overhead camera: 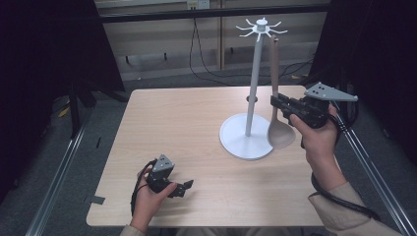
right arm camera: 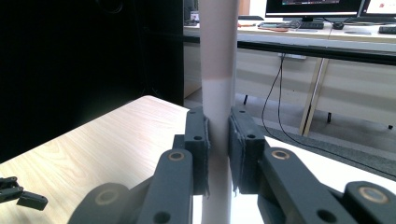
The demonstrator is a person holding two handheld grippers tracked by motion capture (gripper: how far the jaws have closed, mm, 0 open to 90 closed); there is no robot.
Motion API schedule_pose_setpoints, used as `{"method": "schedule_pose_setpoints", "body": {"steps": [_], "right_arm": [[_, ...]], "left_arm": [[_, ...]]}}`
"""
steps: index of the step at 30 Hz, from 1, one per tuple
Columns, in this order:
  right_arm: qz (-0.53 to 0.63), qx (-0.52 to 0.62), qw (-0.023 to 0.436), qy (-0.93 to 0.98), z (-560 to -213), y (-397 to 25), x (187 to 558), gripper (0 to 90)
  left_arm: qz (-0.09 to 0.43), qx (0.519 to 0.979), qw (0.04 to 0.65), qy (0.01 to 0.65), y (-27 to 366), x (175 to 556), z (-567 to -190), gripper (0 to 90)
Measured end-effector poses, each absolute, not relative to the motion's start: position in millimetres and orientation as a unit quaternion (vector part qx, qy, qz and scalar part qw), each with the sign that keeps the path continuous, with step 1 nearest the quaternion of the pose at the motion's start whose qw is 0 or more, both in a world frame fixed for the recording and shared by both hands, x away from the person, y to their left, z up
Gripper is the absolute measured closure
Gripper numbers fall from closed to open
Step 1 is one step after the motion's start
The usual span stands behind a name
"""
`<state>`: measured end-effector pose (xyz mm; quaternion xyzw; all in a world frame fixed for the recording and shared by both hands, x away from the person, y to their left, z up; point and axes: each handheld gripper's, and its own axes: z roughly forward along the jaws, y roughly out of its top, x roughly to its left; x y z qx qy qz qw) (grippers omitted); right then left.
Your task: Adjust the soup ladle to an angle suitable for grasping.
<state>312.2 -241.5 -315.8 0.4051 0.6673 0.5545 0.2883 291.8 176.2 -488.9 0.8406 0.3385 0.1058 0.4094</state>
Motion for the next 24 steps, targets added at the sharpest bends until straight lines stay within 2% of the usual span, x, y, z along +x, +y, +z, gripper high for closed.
{"method": "schedule_pose_setpoints", "body": {"steps": [24], "right_arm": [[0.549, 0.419, 0.279, 0.667, -318.1, -227.7, 325.6, 78.9]], "left_arm": [[0.104, 0.84, 0.416, 0.331, 170.1, 295.1, -487.1, 4.5]]}}
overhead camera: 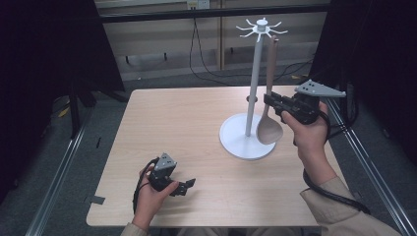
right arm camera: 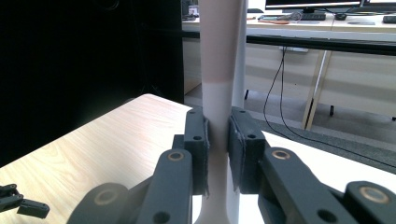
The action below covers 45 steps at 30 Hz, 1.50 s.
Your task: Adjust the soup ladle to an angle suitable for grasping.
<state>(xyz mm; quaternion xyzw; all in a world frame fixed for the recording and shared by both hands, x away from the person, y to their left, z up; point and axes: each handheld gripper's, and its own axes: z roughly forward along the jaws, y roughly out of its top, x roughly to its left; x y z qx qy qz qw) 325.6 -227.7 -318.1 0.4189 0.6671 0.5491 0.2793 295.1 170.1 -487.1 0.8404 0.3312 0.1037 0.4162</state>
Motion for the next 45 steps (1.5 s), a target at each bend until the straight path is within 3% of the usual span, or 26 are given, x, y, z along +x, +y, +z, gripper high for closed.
{"method": "schedule_pose_setpoints", "body": {"steps": [39, 45], "right_arm": [[0.536, 0.437, 0.277, 0.667, -322.8, -223.9, 336.3, 74.0], [0.533, 0.437, 0.277, 0.669, -320.9, -224.8, 334.7, 64.3]], "left_arm": [[0.105, 0.846, 0.415, 0.318, 168.5, 296.9, -486.4, 4.5], [0.109, 0.848, 0.413, 0.315, 168.5, 297.6, -486.8, 4.5]]}}
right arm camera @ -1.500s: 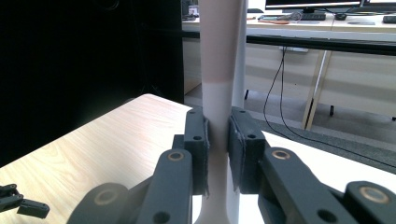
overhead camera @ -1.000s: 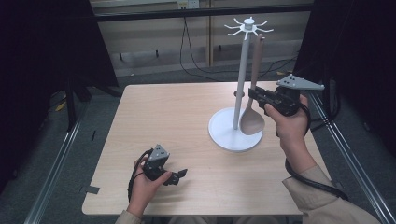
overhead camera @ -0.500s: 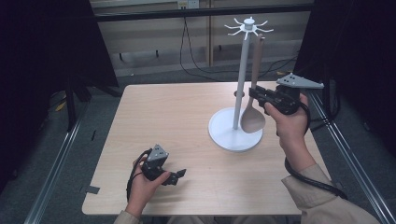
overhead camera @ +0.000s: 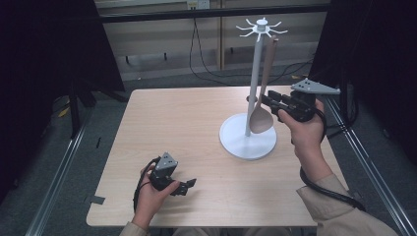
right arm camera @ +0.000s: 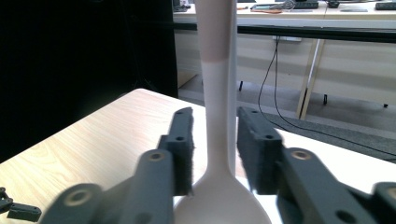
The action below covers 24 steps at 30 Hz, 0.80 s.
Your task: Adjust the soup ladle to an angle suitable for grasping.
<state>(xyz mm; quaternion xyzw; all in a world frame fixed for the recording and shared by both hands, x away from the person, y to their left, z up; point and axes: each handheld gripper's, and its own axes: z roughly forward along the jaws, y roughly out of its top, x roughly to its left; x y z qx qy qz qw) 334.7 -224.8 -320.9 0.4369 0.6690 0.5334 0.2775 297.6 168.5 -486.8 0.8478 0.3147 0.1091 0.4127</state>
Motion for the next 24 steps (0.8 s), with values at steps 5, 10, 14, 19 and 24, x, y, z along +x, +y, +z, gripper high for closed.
{"method": "schedule_pose_setpoints", "body": {"steps": [5, 10, 14, 19, 24], "right_arm": [[0.527, 0.441, 0.278, 0.672, -319.0, -226.3, 330.1, 48.1], [0.521, 0.445, 0.274, 0.675, -320.4, -228.6, 325.8, 38.7], [0.517, 0.444, 0.269, 0.681, -322.8, -228.2, 323.1, 32.6], [0.512, 0.444, 0.254, 0.69, -329.2, -226.5, 319.3, 23.8], [0.508, 0.45, 0.244, 0.693, -337.4, -229.8, 318.7, 21.1]], "left_arm": [[0.104, 0.848, 0.415, 0.315, 165.5, 297.8, -487.2, 4.5], [0.105, 0.85, 0.413, 0.311, 163.3, 297.7, -486.1, 4.5], [0.104, 0.851, 0.412, 0.31, 162.4, 298.1, -486.8, 4.5], [0.102, 0.853, 0.408, 0.31, 162.3, 298.9, -489.1, 4.5], [0.104, 0.853, 0.406, 0.311, 162.0, 296.7, -488.0, 4.5]]}}
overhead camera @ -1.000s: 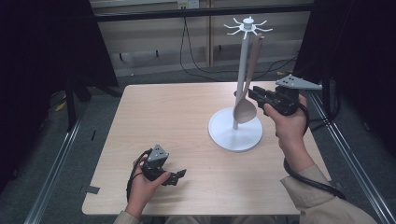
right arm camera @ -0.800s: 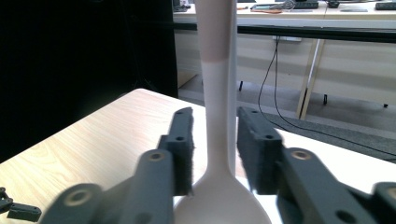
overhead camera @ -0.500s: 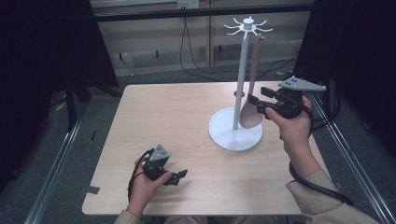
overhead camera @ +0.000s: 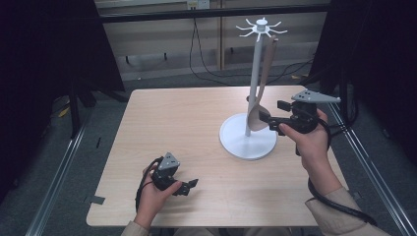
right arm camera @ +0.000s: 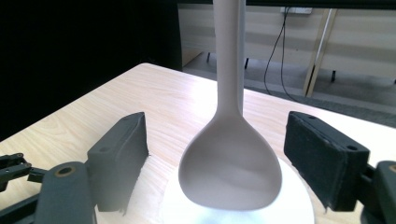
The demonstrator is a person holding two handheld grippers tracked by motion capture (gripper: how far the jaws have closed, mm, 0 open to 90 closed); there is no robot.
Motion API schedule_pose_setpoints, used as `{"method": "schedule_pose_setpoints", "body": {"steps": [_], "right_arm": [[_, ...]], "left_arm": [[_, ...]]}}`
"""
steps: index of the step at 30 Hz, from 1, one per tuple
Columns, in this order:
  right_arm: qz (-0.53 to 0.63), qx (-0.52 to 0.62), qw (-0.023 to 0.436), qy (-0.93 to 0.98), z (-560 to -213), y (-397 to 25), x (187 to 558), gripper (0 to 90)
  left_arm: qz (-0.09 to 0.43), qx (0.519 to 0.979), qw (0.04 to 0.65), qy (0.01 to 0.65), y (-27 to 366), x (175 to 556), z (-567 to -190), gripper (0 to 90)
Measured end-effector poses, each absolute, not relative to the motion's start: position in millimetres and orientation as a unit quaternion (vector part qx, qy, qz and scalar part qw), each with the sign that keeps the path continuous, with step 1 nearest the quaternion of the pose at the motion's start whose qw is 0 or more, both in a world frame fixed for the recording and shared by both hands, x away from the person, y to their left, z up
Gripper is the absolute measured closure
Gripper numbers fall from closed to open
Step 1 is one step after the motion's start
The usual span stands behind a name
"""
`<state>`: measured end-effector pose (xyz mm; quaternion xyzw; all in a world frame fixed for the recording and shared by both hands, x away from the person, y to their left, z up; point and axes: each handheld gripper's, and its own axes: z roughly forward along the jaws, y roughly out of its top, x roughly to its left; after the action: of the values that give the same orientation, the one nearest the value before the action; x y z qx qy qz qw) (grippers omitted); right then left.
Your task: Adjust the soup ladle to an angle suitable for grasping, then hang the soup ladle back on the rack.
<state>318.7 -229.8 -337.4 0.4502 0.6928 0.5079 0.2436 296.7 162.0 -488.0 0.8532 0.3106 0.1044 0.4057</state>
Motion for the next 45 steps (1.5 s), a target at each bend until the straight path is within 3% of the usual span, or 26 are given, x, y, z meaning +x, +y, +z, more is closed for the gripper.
{"method": "schedule_pose_setpoints", "body": {"steps": [24, 45], "right_arm": [[0.485, 0.452, 0.204, 0.72, -375.0, -224.4, 309.8, 12.9], [0.481, 0.454, 0.195, 0.724, -401.6, -228.4, 291.5, 12.3]], "left_arm": [[0.112, 0.847, 0.408, 0.321, 169.6, 294.3, -486.6, 4.5], [0.111, 0.847, 0.409, 0.323, 168.3, 293.3, -486.5, 4.5]]}}
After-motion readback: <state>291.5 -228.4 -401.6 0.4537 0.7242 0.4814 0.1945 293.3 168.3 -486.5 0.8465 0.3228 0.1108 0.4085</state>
